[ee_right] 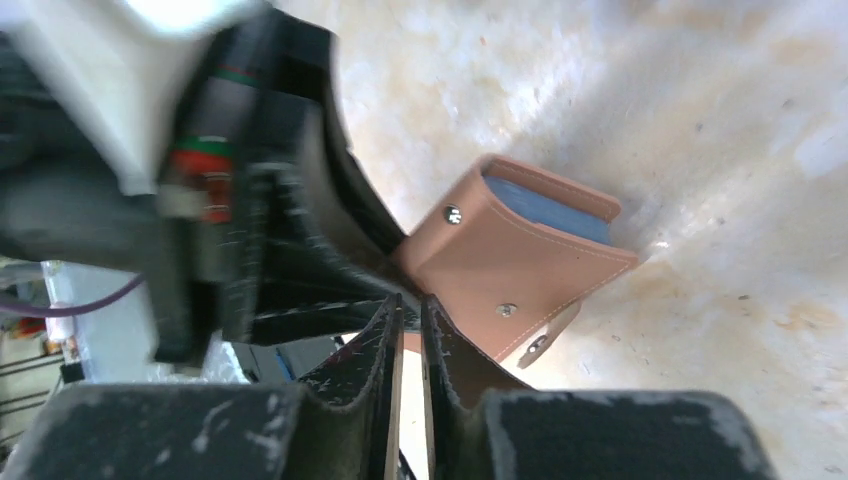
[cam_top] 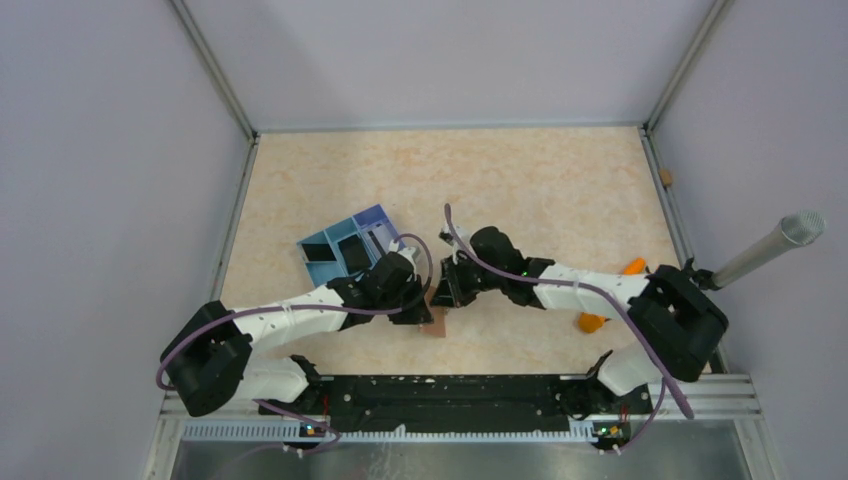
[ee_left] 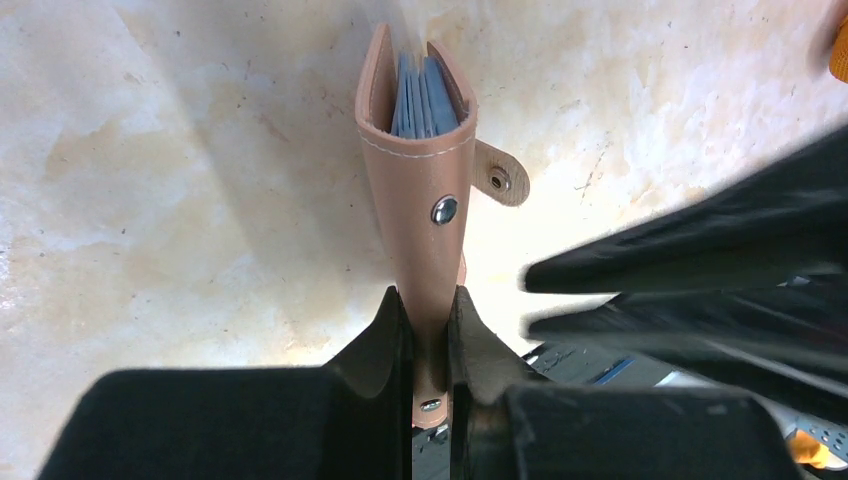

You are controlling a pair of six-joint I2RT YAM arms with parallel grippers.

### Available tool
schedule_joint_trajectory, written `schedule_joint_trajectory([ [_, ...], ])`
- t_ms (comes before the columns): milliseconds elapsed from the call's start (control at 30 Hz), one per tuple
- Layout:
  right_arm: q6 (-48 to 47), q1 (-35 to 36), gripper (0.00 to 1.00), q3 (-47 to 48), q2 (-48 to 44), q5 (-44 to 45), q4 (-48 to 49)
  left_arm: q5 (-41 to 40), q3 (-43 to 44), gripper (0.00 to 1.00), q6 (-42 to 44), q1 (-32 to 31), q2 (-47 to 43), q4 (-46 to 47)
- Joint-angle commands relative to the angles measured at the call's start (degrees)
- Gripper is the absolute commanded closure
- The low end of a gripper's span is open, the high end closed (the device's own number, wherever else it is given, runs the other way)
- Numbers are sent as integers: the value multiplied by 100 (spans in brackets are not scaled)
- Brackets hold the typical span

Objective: Put the credit cards into the card holder
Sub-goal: Close the card holder at the center of the board.

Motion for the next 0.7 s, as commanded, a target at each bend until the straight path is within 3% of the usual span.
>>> schedule_joint_trajectory([
  [0,22,97,82,204,-919,792,-444,-138,-40,100,88,-80,-7,-148],
  [167,208,95,68,454,-970,1945,-1720,-120,6,100,81,-80,13,-170],
  [300,382,93,62,382,-796,2049,-1862,-95,10,100,75,-80,40,-170],
  [400,467,95,62,324,-657,1952,-1718,-77,8,100,63,-80,39,-176],
  [667,587,98,73,401,-306,1593,-1540,-75,28,100,71,-80,47,-187],
])
